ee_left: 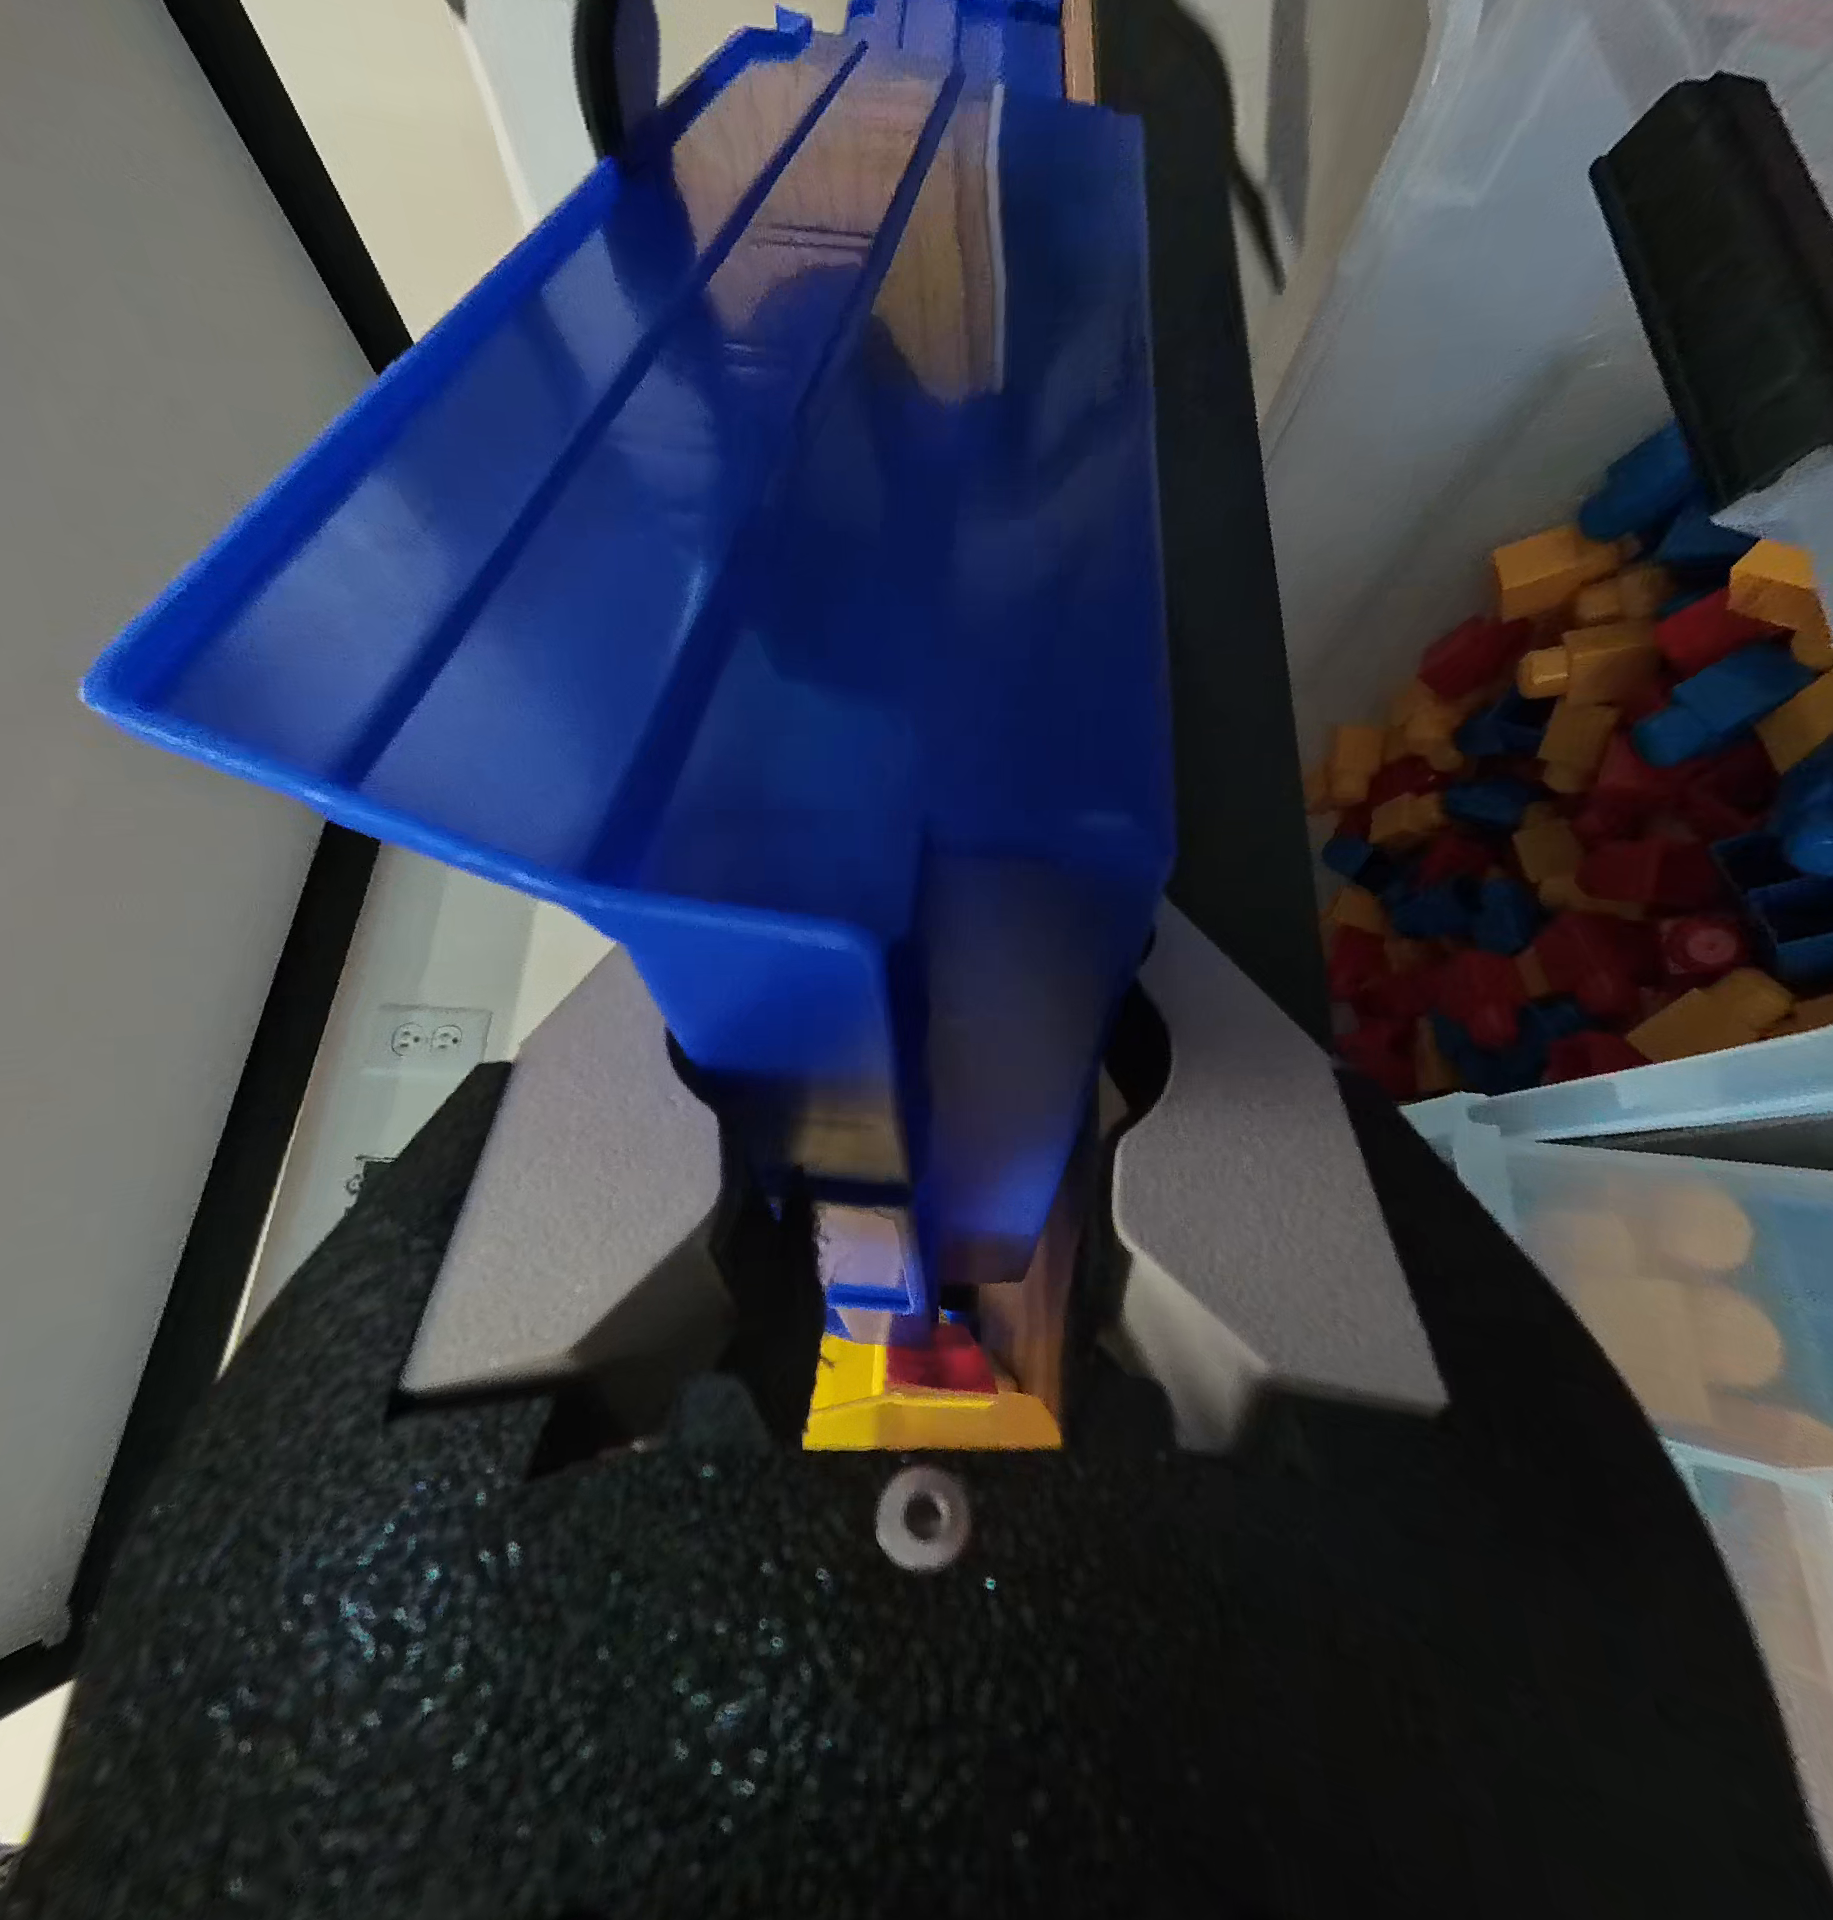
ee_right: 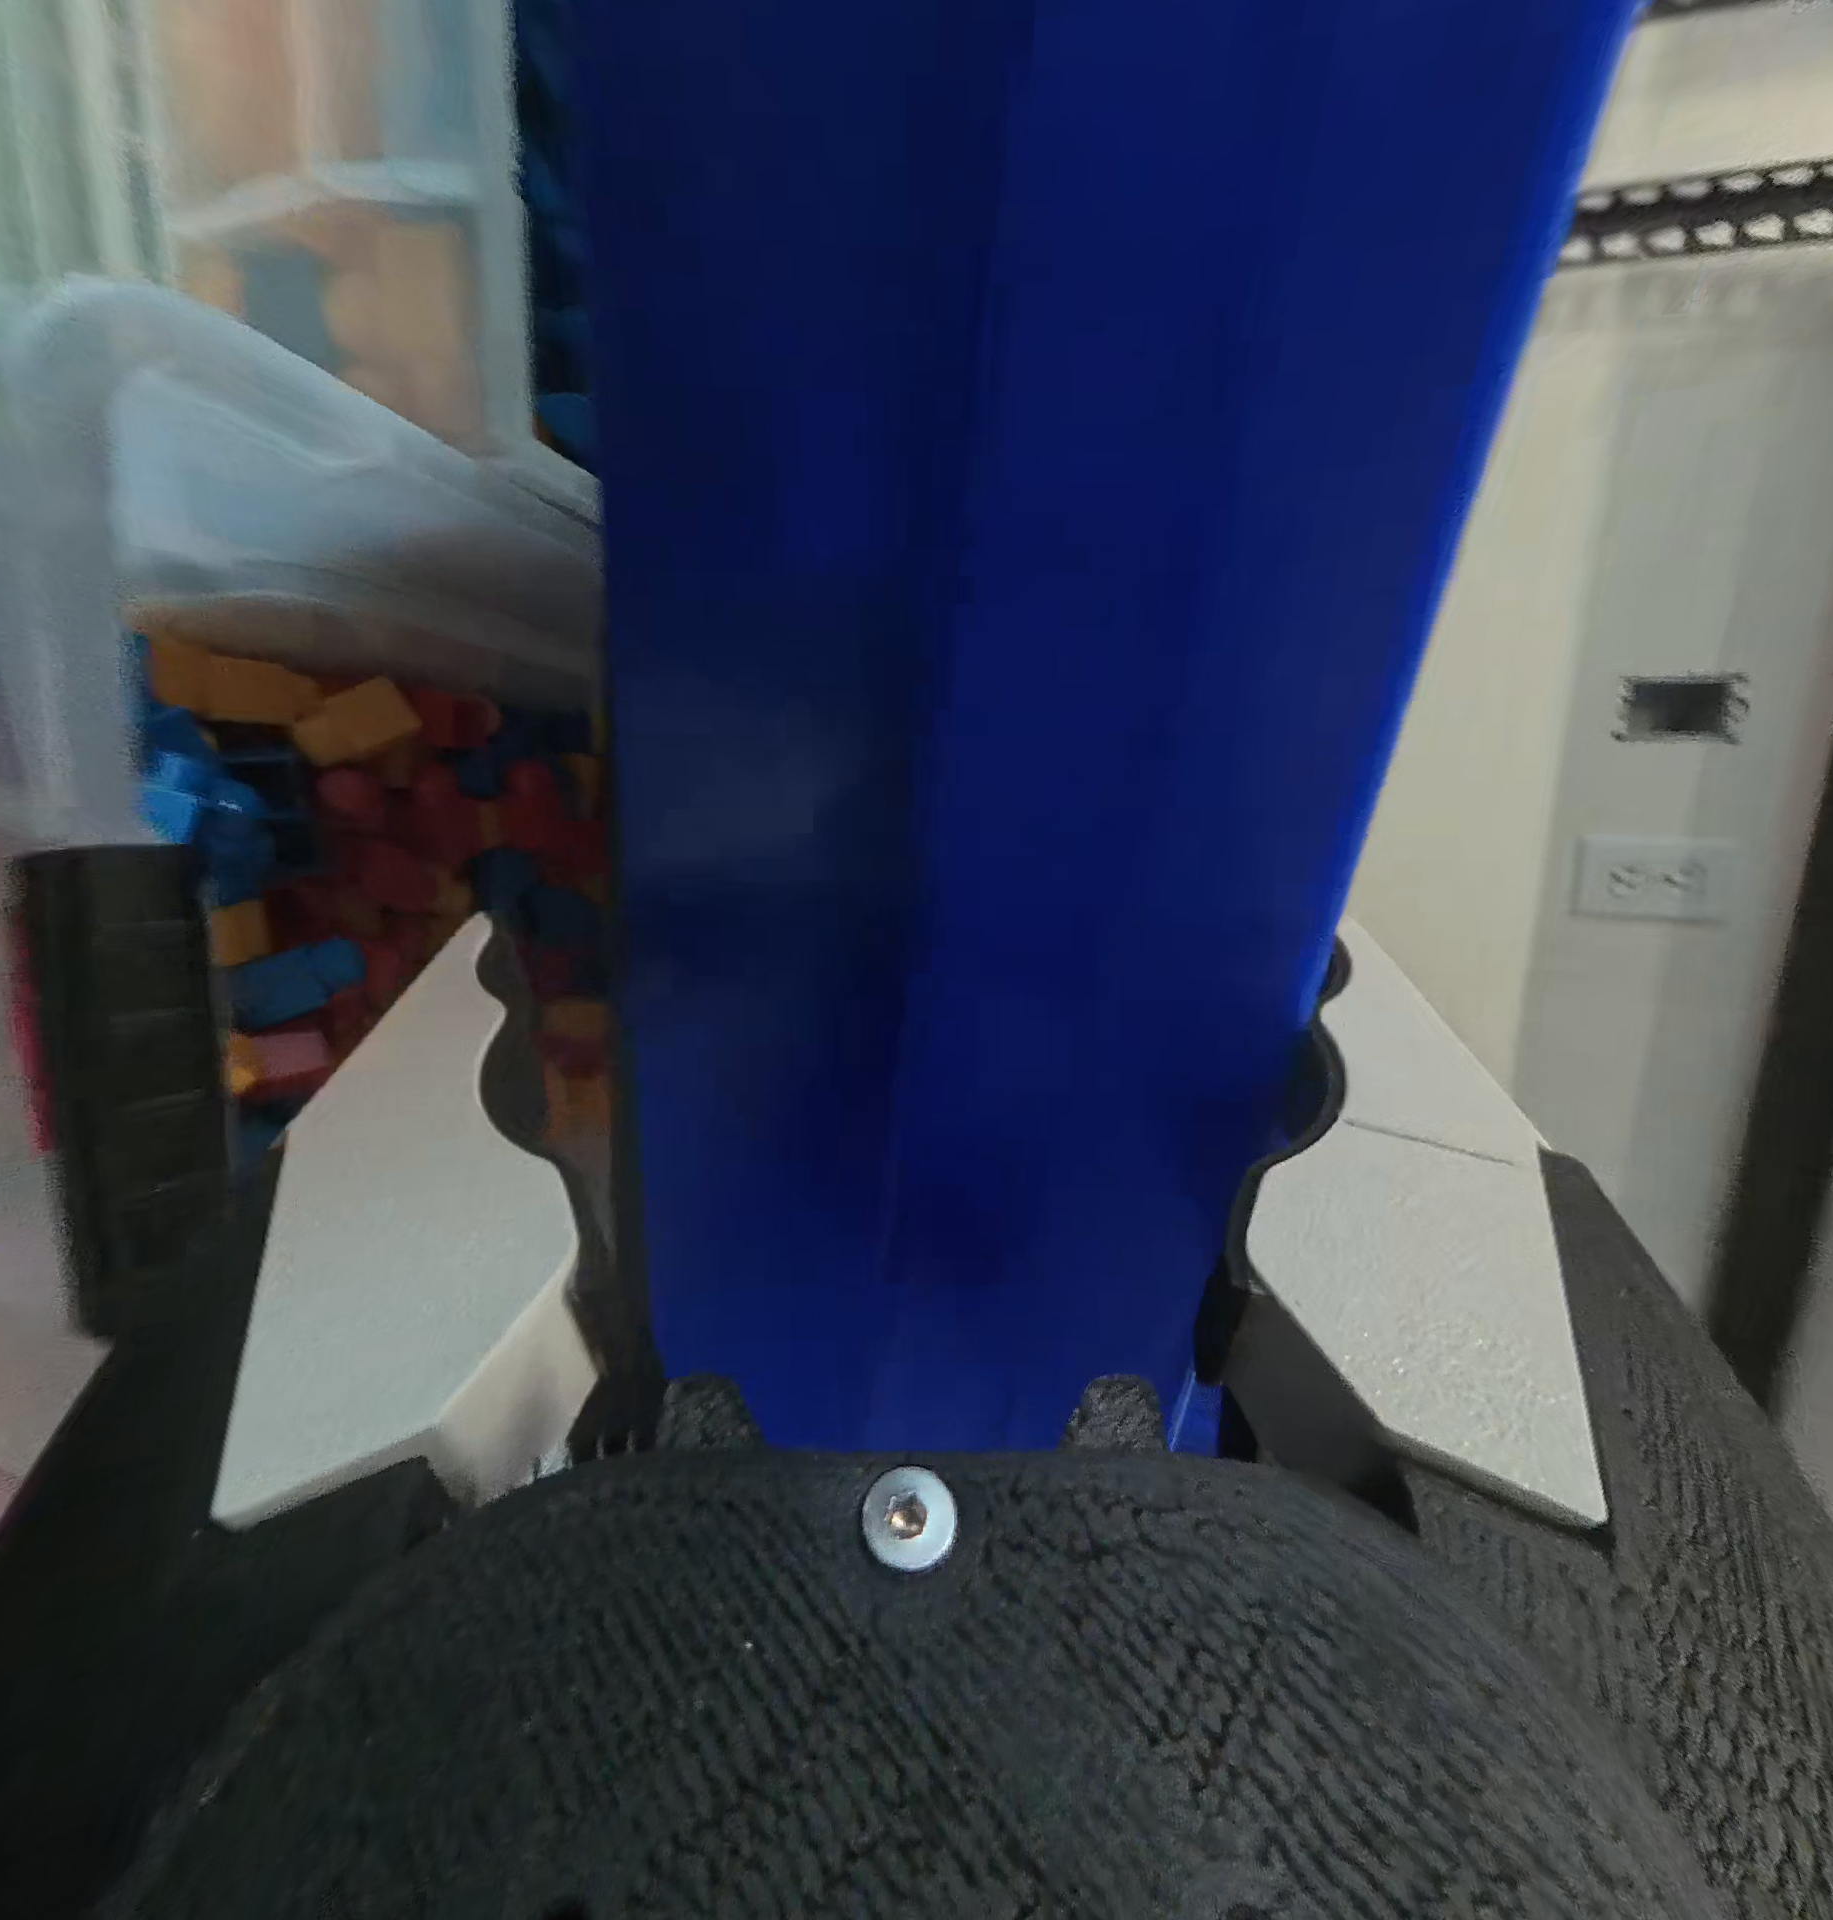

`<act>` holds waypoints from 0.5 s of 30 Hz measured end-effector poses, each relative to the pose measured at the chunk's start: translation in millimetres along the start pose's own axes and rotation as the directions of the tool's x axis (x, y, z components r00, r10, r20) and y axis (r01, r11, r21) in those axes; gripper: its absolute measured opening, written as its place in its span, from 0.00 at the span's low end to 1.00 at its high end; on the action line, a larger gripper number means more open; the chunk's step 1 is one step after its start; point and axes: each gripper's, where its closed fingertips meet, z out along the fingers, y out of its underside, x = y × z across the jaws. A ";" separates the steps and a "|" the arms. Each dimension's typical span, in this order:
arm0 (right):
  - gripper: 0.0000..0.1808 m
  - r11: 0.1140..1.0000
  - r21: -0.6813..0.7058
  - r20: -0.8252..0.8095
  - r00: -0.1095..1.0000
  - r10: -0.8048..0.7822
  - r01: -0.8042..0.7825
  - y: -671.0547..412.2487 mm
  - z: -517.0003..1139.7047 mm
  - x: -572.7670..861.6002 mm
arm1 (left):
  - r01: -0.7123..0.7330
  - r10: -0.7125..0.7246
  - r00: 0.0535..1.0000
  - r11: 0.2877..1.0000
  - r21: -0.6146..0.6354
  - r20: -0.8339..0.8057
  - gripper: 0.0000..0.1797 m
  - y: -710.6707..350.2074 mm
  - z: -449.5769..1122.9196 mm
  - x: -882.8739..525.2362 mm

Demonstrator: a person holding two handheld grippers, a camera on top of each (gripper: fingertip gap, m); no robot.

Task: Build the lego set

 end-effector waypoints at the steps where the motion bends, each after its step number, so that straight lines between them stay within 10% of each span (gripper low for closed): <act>1: 0.78 0.998 0.053 0.042 0.999 0.025 -0.027 -4.9 -6.9 -3.2 | 0.012 -0.012 1.000 1.000 -0.007 -0.005 0.38 2.6 0.4 0.5; 9: 0.49 0.994 0.098 0.091 0.995 0.039 -0.048 -27.0 -2.7 15.9 | 0.052 -0.056 0.997 0.995 -0.081 -0.045 0.38 30.1 8.1 -0.6; 15: 0.21 0.930 0.088 0.610 0.757 0.234 -0.358 -36.4 -9.2 20.0 | 0.059 -0.063 0.997 0.996 -0.071 -0.048 0.38 37.4 9.6 3.8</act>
